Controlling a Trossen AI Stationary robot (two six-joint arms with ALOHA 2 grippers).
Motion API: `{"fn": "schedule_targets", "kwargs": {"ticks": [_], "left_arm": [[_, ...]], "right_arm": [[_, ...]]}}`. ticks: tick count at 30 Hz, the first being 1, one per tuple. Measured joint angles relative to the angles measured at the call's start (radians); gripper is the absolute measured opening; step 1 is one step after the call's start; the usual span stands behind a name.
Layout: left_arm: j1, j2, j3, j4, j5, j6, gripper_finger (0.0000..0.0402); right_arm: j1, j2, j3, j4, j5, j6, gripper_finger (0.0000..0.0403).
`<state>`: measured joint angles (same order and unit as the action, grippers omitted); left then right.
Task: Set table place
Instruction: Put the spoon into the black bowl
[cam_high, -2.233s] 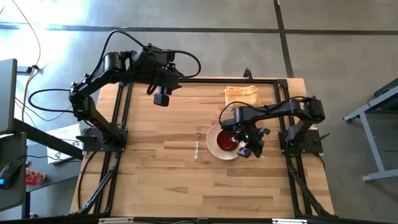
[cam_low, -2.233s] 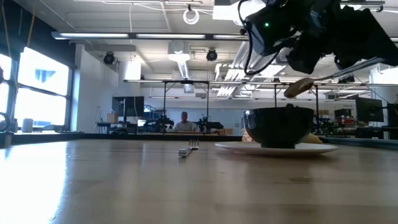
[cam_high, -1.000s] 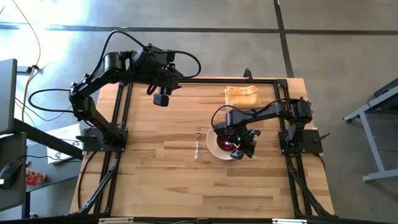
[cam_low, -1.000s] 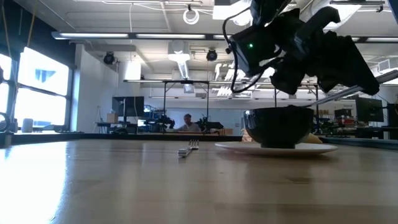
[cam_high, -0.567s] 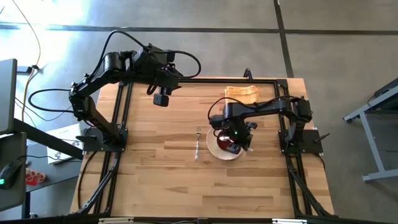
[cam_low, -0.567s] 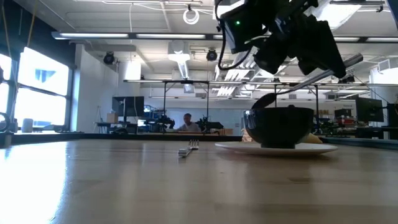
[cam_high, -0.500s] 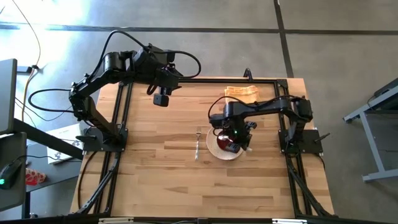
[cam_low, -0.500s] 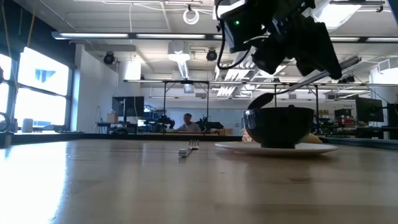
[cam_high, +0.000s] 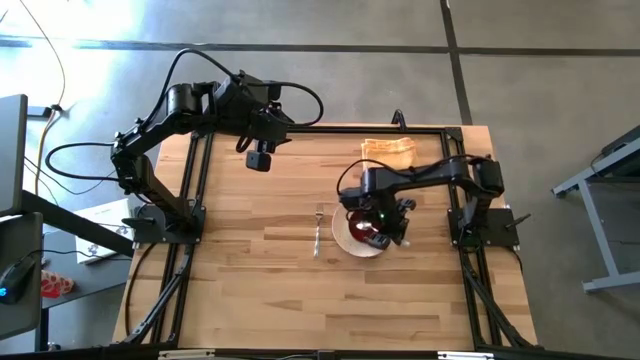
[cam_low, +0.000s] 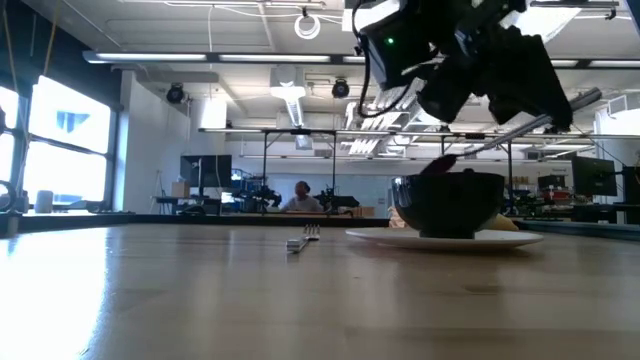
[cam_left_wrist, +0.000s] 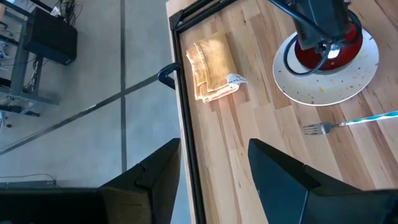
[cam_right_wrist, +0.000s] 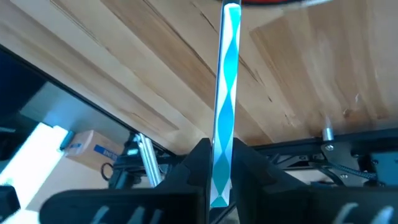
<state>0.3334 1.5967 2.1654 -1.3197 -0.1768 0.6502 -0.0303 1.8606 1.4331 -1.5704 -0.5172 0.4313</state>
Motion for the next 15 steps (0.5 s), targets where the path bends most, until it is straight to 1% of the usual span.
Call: {"fn": "schedule_targets", "kwargs": {"ticks": [4,8,15], "left_arm": [[0.000,0.000,0.000,0.000,0.000,0.000,0.0177],[0.000,0.000,0.000,0.000,0.000,0.002,0.0177],[0.000,0.000,0.000,0.000,0.000,0.004,0.0177]], "right_arm": [[0.005,0.000,-0.042,-0.001,-0.011,-0.010,0.0024],[0.002,0.000,-0.047,-0.001,-0.011,-0.018,0.0029],[-0.008,0.000,-0.047,-0.001,-0.011,-0.048,0.0050]]}}
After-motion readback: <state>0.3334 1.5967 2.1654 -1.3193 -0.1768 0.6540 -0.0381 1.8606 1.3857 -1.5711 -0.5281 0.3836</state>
